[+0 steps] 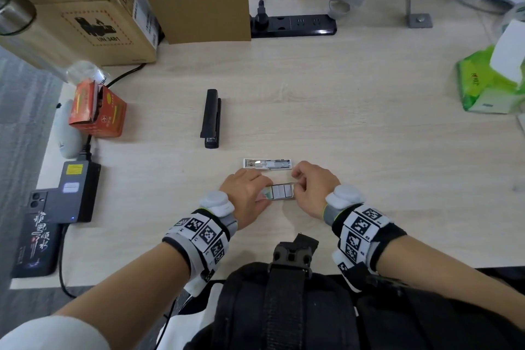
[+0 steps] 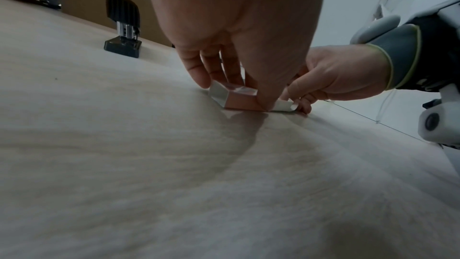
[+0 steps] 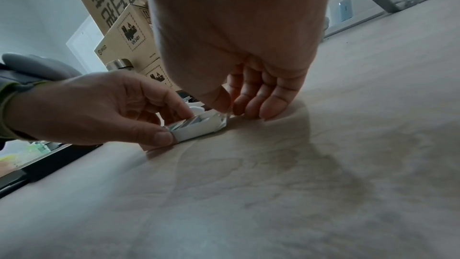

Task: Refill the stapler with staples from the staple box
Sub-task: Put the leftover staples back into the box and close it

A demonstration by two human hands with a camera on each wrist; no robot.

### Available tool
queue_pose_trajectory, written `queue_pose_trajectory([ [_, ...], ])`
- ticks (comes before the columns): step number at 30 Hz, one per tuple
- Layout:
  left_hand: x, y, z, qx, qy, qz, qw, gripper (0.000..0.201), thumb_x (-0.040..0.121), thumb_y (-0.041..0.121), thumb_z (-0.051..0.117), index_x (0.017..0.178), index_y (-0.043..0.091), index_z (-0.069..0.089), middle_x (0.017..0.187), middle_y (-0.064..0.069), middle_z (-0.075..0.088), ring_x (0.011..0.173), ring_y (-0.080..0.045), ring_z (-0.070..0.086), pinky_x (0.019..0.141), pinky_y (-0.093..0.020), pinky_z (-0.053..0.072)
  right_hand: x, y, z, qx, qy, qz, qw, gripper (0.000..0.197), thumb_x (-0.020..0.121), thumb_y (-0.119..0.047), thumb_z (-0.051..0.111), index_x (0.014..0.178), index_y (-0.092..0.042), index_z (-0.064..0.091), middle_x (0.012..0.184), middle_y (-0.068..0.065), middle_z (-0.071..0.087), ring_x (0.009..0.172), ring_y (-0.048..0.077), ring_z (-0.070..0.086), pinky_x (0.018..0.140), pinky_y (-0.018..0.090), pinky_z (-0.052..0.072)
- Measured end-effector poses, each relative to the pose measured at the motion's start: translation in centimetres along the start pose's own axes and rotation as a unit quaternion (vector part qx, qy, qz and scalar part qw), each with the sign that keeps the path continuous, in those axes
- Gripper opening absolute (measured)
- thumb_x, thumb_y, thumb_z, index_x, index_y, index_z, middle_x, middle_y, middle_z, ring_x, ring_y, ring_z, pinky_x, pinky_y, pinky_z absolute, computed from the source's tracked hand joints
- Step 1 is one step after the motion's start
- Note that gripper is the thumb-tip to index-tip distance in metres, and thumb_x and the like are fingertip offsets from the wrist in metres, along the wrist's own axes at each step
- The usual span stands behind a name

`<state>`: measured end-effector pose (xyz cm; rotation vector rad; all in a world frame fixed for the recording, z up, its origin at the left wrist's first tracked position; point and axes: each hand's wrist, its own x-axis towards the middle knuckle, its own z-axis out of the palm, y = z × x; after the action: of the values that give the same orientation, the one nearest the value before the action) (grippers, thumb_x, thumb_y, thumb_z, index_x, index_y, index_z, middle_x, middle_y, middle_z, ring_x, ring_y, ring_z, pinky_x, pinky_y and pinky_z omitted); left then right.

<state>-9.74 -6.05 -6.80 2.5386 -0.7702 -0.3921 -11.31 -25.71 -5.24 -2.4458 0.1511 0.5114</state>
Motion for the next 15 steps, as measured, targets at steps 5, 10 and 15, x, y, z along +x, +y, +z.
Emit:
queue_pose_trajectory([
  [5,0.1,0.1,0.1,-0.016,-0.009,-0.021,1.000,0.034,0.077,0.027,0.068,0.108,0.017,0.062,0.102,-0.006,0.063,0.095,-0.031,0.053,0.080,-0.042,0.047,-0.2,-0.8,0.7,-0.009,0.025,-0.092,0.995,0.004,0.083,-0.022,0.062,0.085,-0.020,0.064,0.091,0.002,0.056,0.087,0.024,0.054,0.071,0.033,0.044],
  [10,0.1,0.3,-0.1,-0.041,-0.006,-0.035,0.999,0.032,0.076,0.024,0.068,0.107,0.019,0.063,0.098,-0.005,0.062,0.094,-0.028,0.052,0.080,-0.038,0.045,-0.1,-1.7,1.4,-0.032,-0.019,-0.110,0.993,0.009,0.085,-0.021,0.062,0.091,-0.018,0.068,0.095,0.006,0.057,0.094,0.027,0.052,0.073,0.030,0.038],
  [15,0.2,0.3,0.1,-0.051,0.005,-0.038,0.998,0.031,0.074,0.023,0.070,0.105,0.021,0.064,0.096,-0.004,0.063,0.092,-0.027,0.052,0.079,-0.034,0.044,0.0,-1.9,1.3,-0.036,-0.027,-0.102,0.994,0.013,0.083,-0.023,0.064,0.096,-0.018,0.066,0.099,0.006,0.058,0.098,0.026,0.050,0.077,0.030,0.039],
])
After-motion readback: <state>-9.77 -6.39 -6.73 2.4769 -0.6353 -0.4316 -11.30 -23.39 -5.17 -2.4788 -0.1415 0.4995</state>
